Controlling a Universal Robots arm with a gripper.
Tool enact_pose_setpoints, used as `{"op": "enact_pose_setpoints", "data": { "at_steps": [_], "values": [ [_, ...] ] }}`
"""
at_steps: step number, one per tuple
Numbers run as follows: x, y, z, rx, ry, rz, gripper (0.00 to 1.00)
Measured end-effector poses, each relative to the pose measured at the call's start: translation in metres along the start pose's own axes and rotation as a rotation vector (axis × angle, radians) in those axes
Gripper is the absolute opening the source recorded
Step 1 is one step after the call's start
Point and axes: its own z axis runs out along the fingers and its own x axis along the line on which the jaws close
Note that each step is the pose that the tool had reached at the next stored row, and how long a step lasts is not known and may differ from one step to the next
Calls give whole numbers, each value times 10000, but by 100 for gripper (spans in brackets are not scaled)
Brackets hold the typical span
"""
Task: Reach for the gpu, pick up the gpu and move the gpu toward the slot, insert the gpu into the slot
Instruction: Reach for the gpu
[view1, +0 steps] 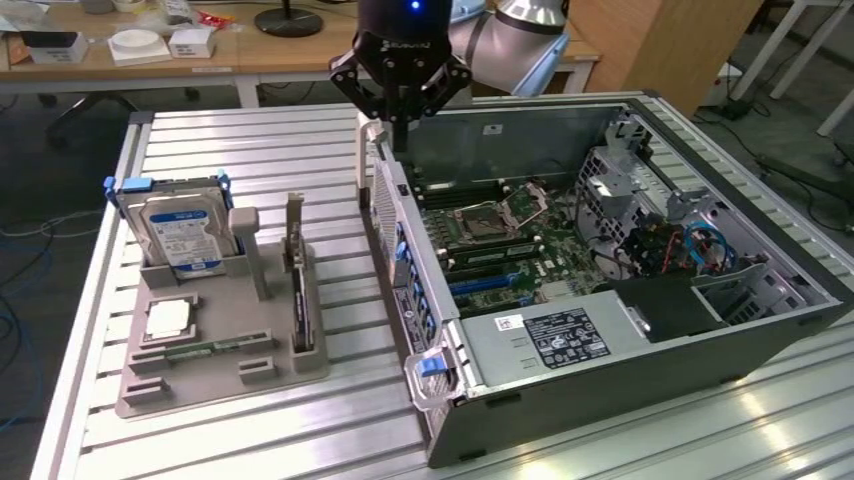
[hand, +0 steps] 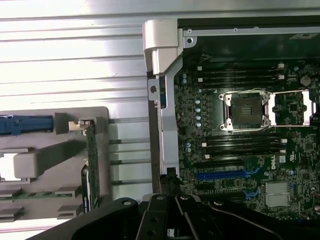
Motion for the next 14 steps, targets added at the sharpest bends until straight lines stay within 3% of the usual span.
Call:
{"op": "enact_pose_setpoints", "data": {
  "at_steps": [14],
  "values": [
    [87, -10, -2, 0, 0, -1, 10]
  ]
}}
